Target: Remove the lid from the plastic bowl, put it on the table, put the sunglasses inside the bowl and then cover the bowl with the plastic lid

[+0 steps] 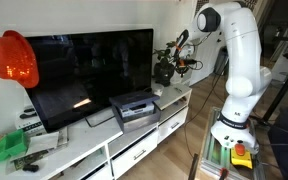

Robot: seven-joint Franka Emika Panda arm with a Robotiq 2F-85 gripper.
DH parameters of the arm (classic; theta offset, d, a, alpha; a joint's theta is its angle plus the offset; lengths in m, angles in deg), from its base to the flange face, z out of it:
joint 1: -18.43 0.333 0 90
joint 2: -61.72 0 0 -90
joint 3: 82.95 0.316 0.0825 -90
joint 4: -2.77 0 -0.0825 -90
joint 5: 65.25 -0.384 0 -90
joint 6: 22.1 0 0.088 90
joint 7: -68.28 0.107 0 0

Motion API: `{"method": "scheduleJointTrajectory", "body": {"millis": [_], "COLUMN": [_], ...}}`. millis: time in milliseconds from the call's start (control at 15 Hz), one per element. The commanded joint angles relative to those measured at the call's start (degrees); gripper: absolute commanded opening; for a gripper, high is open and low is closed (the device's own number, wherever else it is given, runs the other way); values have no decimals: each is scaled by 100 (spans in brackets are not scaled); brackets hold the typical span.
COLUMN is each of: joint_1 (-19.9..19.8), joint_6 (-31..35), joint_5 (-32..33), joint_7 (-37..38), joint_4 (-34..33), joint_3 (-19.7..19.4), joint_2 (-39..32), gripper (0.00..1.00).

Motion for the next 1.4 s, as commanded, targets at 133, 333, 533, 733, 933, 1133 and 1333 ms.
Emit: {"method": "scheduleJointTrajectory", "body": {"millis": [133, 333, 533, 733, 933, 1133, 1333], "joint_1": [-420, -572, -662, -666, -680, -512, -520], "joint_6": [916, 1359, 1607, 1569, 1465, 1512, 1481], "joint_5": [-311, -493, -639, -692, -861, -767, -780], "joint_7": [-384, -573, -715, -795, -873, -694, -715], "joint_4": [-70, -256, -456, -500, -241, -488, -414], "joint_3": [358, 623, 832, 908, 987, 814, 819], "joint_2": [-787, -1176, -1480, -1374, -742, -1027, -877], "gripper": [1, 1, 30, 45, 65, 61, 90]}}
